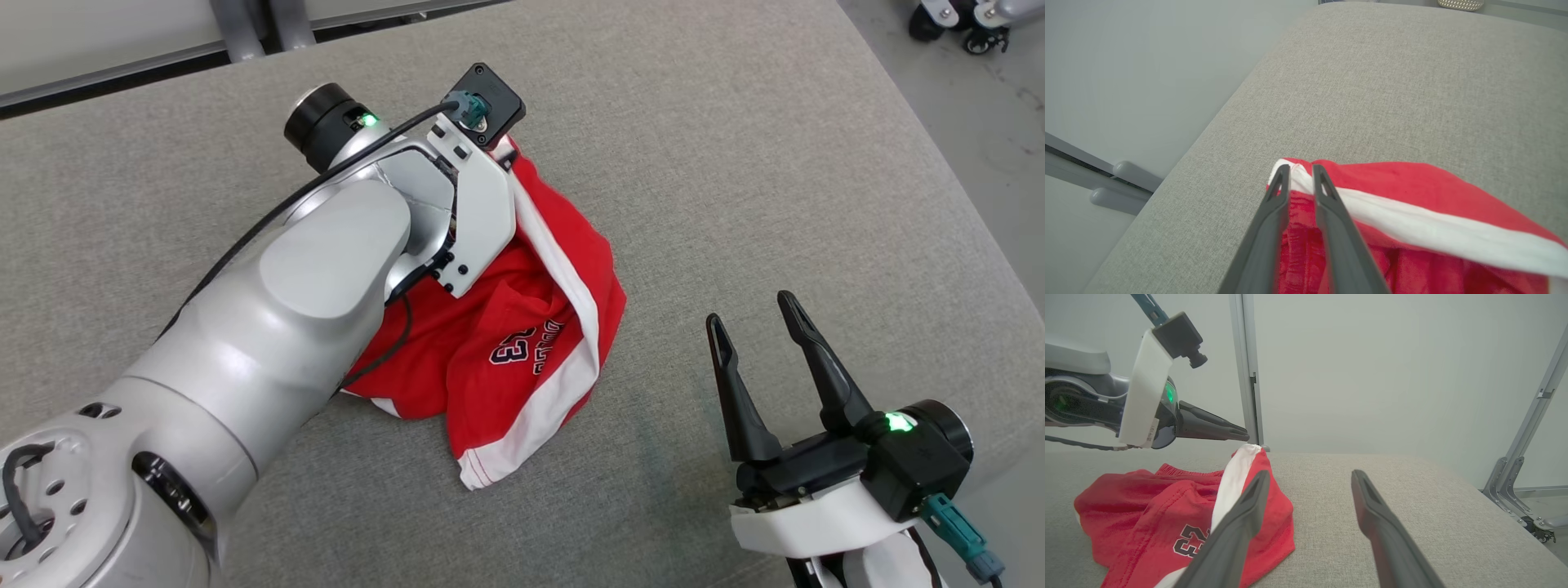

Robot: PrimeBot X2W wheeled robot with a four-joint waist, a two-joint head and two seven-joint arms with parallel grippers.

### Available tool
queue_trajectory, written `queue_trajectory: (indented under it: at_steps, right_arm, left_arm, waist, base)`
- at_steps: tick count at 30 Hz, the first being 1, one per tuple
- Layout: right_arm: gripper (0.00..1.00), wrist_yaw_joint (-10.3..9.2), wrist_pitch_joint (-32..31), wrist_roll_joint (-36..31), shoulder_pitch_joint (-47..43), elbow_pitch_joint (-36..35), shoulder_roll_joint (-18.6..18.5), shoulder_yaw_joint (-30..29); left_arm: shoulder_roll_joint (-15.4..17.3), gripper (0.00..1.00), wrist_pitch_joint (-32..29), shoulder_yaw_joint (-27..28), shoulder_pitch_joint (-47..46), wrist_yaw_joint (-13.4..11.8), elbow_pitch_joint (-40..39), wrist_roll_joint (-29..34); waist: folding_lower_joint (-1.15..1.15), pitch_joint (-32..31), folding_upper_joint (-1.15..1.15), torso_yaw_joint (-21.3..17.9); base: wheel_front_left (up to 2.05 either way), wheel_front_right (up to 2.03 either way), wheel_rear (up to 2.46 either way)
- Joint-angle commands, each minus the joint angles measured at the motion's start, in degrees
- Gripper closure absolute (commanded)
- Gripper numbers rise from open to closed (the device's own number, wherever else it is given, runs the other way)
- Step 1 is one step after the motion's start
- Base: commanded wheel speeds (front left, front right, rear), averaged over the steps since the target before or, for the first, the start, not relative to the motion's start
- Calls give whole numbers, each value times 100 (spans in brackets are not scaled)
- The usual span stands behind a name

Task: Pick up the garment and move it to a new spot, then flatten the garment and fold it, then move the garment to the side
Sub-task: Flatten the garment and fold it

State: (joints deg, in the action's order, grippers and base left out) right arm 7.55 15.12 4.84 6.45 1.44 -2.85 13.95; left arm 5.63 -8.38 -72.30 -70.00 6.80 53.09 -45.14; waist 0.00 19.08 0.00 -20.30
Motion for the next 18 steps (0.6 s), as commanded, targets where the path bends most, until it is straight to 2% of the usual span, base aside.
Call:
queue_trajectory:
  at_steps: [1,9,13,17,18]
  right_arm:
    - [0,-12,5,11,-11,19,-11,-31]
    - [0,-12,5,49,12,22,-8,1]
    - [0,-12,4,105,52,-4,-7,-5]
    - [0,-12,4,173,55,-18,-7,-8]
    - [0,-12,4,178,55,-19,-7,-4]
  left_arm:
    - [-52,0,-43,2,-153,13,75,-33]
    - [-167,0,-804,-53,-277,68,467,-374]
    - [-85,0,-1409,-92,-149,61,359,-511]
    - [58,0,-1732,-113,-40,61,152,-475]
    - [90,70,-1739,-116,-26,61,86,-424]
  waist:
    - [0,55,0,-58]
    - [0,298,0,-382]
    - [0,404,0,-516]
    - [0,464,0,-573]
    - [0,472,0,-578]
  base:
    - [0,0,0]
    - [0,0,0]
    - [0,0,0]
    - [0,0,0]
    - [0,0,0]
